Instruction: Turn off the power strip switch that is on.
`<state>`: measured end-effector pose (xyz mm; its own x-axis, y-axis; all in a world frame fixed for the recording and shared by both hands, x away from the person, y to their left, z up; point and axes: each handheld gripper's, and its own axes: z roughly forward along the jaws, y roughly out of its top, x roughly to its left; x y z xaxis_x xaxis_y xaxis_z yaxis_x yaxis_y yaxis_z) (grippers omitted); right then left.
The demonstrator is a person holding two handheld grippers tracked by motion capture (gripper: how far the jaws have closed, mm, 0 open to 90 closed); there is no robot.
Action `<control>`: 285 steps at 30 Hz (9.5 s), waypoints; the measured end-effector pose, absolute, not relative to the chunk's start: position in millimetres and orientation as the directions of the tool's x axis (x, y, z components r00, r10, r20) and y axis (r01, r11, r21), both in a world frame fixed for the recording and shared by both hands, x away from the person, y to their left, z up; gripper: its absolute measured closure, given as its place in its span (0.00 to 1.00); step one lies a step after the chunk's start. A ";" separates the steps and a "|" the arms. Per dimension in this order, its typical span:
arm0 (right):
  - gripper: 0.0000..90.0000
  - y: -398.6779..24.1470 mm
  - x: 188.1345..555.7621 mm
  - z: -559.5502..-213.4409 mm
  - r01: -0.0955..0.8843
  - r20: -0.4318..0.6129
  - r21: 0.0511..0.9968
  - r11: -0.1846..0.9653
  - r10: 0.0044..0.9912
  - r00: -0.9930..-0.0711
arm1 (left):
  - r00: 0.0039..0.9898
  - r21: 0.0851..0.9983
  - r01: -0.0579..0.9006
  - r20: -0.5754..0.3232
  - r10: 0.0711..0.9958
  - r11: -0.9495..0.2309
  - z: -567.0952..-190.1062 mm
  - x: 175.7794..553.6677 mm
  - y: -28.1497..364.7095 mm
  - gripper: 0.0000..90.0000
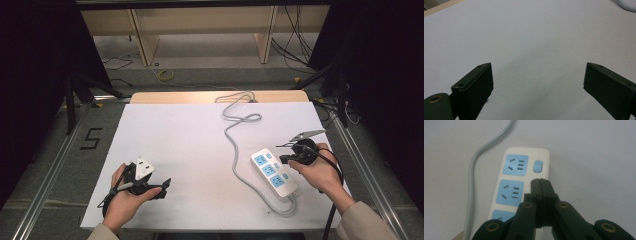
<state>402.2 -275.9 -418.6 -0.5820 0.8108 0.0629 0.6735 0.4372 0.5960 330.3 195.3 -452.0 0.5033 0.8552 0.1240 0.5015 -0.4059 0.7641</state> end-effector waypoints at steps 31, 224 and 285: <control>1.00 -259.7 418.0 -427.0 0.707 0.059 0.504 0.497 0.796 -0.602 | 0.503 0.764 0.500 0.127 0.855 -0.408 -451.9 330.4 194.3 0.10; 1.00 -239.0 430.0 -427.4 0.734 -0.023 0.361 0.576 0.792 -0.610 | 0.497 0.767 0.502 0.122 0.859 -0.399 -453.2 329.6 192.6 0.10; 0.93 -262.7 403.0 -412.6 0.654 0.016 0.563 0.505 0.784 -0.620 | 0.487 0.770 0.503 0.122 0.865 -0.392 -452.8 328.2 193.1 0.10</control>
